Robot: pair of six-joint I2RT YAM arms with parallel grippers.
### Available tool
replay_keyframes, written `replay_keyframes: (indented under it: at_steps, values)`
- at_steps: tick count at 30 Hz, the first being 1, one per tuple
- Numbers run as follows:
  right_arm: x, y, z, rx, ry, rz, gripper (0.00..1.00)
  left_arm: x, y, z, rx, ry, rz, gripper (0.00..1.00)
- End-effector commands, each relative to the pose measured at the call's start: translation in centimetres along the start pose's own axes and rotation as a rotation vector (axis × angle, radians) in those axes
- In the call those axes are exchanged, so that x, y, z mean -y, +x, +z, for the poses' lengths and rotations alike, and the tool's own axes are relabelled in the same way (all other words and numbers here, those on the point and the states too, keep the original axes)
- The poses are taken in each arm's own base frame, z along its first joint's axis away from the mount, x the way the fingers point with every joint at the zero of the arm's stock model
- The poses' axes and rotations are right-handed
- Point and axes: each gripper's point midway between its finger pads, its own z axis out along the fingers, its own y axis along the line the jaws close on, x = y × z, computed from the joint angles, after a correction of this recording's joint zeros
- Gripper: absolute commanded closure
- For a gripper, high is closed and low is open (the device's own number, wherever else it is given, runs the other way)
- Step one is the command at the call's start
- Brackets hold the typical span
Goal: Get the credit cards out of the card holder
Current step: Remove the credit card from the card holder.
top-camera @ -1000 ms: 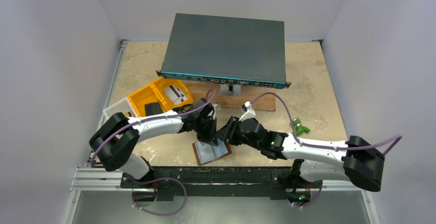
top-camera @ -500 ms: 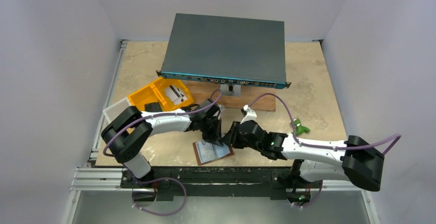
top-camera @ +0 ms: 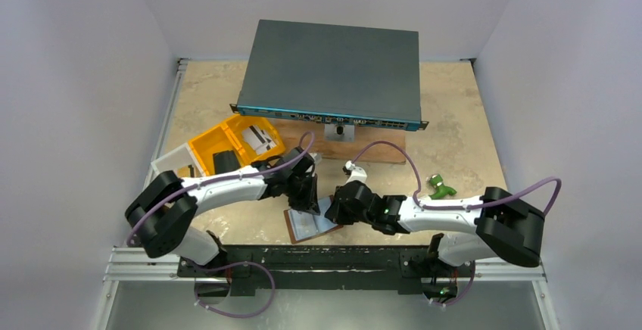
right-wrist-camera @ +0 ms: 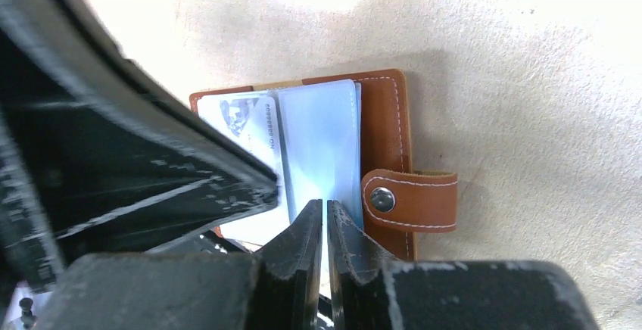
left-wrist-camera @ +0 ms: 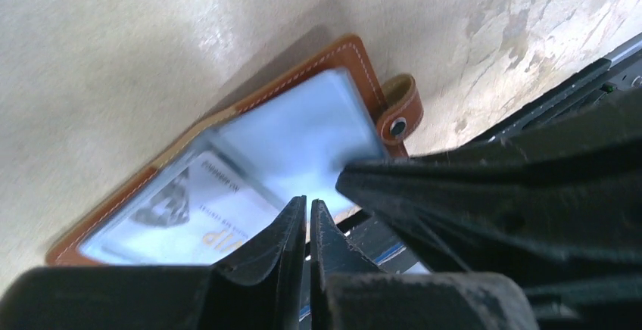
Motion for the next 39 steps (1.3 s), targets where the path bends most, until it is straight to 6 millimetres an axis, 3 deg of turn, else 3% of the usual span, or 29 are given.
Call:
replay_keyframes:
  at_steps: [1, 7, 14, 21, 39]
  values:
    - [-1.0, -0.8, 0.1, 0.029, -0.013, 0.023, 0.92, -1.1, 0.3, -2.2, 0.062, -0.042, 0.011, 0.94]
    - [-3.9, -0.8, 0.0, 0.012, -0.106, -0.049, 0.73, -4.1, 1.7, -3.5, 0.088, -0.113, -0.018, 0.92]
    - [-6.4, -0.1, 0.9, -0.035, -0.157, -0.105, 0.72, -6.4, 1.7, -4.0, 0.118, -0.154, -0.060, 0.93]
    - [-5.9, 1.3, 2.0, -0.097, -0.131, -0.098, 0.72, -6.0, 1.3, -3.3, 0.108, -0.135, -0.056, 0.93]
    - [-3.6, 2.5, 2.8, -0.111, -0.084, -0.034, 0.64, -6.7, 1.5, -1.8, 0.067, -0.143, -0.050, 0.94]
